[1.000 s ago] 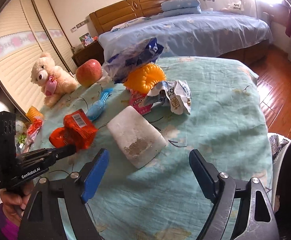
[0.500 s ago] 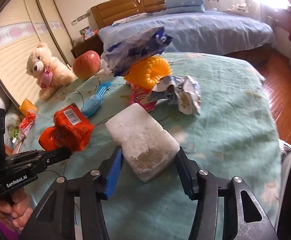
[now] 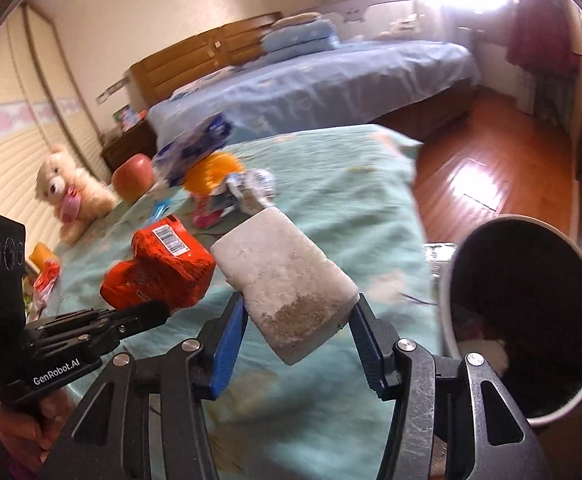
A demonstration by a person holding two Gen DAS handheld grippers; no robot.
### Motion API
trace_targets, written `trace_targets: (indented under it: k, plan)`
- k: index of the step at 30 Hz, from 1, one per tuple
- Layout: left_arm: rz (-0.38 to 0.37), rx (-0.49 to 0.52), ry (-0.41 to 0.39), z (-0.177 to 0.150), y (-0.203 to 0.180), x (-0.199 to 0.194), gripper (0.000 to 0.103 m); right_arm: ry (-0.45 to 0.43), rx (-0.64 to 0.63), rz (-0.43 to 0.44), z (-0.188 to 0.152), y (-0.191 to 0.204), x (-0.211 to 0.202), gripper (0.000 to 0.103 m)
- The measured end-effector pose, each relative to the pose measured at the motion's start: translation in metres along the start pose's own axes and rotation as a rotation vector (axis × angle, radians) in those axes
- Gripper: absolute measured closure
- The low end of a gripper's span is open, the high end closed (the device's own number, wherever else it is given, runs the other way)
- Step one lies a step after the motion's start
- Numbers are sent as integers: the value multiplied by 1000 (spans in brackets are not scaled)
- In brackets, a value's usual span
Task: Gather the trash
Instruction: 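Carry the sponge and red bag over the black bin and open both tools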
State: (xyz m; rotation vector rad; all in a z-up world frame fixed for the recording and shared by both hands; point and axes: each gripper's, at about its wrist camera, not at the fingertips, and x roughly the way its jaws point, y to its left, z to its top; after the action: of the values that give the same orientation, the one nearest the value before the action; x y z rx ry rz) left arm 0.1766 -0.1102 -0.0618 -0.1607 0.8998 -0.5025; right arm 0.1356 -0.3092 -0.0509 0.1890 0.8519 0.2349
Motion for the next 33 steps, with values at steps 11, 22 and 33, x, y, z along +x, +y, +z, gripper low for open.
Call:
trace_targets:
  k: [11,22,33]
  plan:
    - [-43,101,42,5,-52,24,101,-55,100,-112,-17,-46,-32,50]
    - [-75,165,70,11,-93,42,101,-88,157,-193,-23,-81,-49,50]
    - [-90,226,85,20,-126,61,101,-111,174,-282,-27,-104,-58,50]
